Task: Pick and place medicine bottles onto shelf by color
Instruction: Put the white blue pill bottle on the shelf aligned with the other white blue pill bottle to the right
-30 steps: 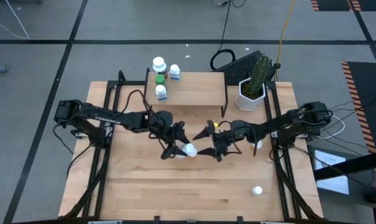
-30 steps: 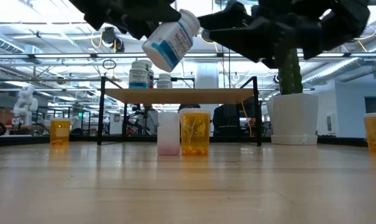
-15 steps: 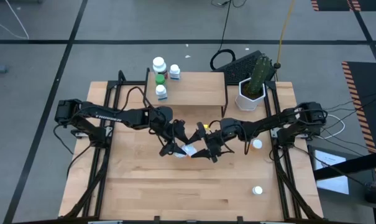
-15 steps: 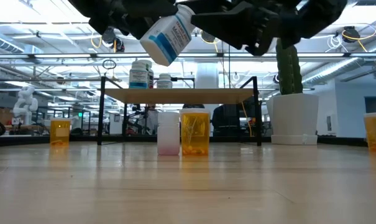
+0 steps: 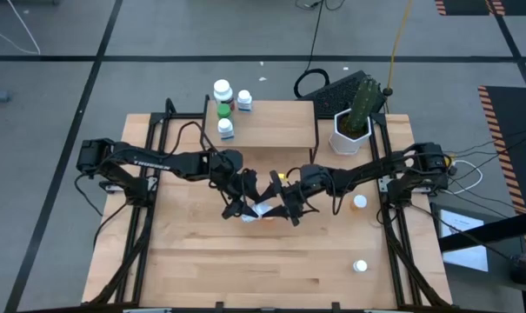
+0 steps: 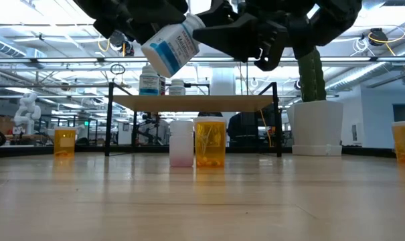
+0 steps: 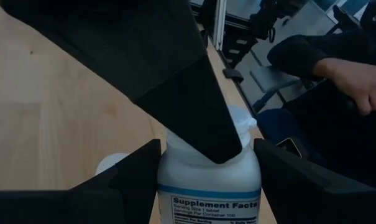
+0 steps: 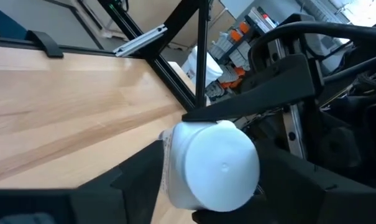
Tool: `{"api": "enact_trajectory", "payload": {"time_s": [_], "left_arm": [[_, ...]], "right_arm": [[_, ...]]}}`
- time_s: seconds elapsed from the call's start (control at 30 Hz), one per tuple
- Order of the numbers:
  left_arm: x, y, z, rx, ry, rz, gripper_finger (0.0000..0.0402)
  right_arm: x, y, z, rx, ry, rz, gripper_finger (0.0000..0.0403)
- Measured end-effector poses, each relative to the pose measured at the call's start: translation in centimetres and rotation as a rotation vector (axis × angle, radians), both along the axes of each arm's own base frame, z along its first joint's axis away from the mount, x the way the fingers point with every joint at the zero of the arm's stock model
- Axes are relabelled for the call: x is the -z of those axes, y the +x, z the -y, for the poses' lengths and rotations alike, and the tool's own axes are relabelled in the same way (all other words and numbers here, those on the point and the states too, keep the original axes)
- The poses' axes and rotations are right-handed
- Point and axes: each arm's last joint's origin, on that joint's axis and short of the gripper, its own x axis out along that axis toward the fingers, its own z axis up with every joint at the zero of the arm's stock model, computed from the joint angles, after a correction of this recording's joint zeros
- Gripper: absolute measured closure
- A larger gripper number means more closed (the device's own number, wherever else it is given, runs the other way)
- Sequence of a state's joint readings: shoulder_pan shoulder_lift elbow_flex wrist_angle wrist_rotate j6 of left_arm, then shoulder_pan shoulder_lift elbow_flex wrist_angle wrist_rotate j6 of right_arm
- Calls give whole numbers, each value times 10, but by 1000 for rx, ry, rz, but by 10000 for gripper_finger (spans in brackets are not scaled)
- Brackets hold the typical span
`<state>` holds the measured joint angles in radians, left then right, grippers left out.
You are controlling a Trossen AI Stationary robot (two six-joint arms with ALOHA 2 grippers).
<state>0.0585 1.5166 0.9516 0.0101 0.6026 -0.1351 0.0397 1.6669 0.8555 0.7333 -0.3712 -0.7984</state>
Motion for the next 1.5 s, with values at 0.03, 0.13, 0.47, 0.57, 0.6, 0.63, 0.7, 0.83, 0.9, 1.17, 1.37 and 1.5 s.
{"api": "enact_trajectory", "payload": {"time_s": [0.03, 0.13, 0.47, 0.57, 0.6, 0.63, 0.7, 0.83, 0.9, 1.17, 1.37, 1.5], "left_arm": [[0, 0, 0, -1, -1, -1, 156], [0, 0, 0, -2, -7, -1, 156], [0, 1, -1, -51, -17, -12, 155], [2, 0, -2, -86, 3, -44, 150], [2, 0, -3, -100, 18, -47, 145], [3, 0, -3, -121, 34, -52, 138], [3, -1, -5, -172, 65, -67, 122], [5, -1, -5, -176, 113, -55, 81], [4, 0, -5, -172, 119, -43, 62], [14, -24, -11, -388, 278, -324, 18], [11, -52, -7, -657, 477, -508, 16], [4, -58, -1, -713, 516, -478, 16]], "right_arm": [[0, 0, 0, 1, 0, -4, 173], [1, 0, 2, 5, -2, -21, 202], [0, -2, 5, 30, 25, -57, 226], [-5, -6, 7, 93, 54, -102, 223], [-7, -8, 9, 105, 63, -132, 224], [-11, -8, 11, 115, 75, -165, 224], [-18, -8, 14, 135, 105, -244, 224], [-26, -5, 16, 146, 126, -359, 223], [-29, -4, 16, 145, 126, -373, 223], [-57, 2, 29, 459, -10, -416, 223], [-107, 8, 59, 697, -68, -422, 223], [-146, 12, 95, 807, -52, -333, 223]]}}
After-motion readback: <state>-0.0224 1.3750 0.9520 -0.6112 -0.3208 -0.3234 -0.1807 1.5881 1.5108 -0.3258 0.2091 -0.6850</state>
